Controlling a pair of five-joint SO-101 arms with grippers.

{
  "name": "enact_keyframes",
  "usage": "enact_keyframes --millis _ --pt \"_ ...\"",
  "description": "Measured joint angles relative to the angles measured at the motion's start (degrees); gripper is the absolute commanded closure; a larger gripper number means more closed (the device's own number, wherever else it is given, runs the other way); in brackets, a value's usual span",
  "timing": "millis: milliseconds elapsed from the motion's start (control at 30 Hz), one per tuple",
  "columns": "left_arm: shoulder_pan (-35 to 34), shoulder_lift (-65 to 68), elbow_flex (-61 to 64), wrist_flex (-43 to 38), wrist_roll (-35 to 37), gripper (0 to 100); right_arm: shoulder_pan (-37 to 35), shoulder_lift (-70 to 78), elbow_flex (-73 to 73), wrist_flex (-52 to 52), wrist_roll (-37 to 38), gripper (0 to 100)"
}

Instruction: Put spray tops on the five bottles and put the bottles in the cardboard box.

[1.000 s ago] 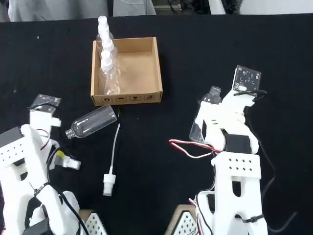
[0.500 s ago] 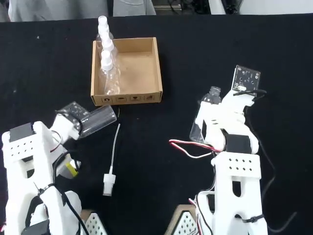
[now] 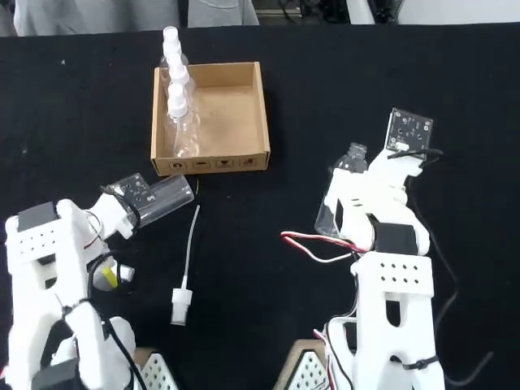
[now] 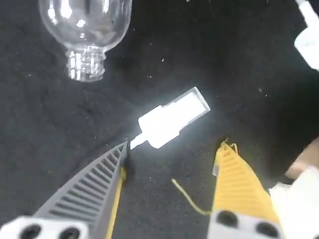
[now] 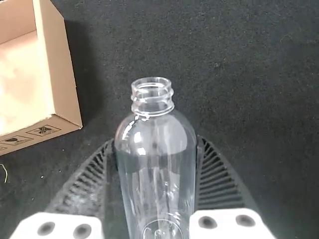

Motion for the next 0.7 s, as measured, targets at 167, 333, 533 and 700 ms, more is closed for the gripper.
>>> enact_keyframes --millis 167,333,533,700 --pt "1.1 8.4 -3.3 -0.5 -1.1 74 0.0 0.0 0.0 -0.9 0.0 93.9" --pt "1.6 15.9 -8.4 -0.6 -1.2 74 0.0 0.0 0.0 -1.0 0.0 93.9" --pt "4.8 21.2 -10.1 -0.6 -1.2 74 0.0 0.0 0.0 -1.0 0.0 93.9" --pt "6.0 22.9 -10.1 -3.6 -1.2 74 0.0 0.0 0.0 -1.0 0.0 93.9"
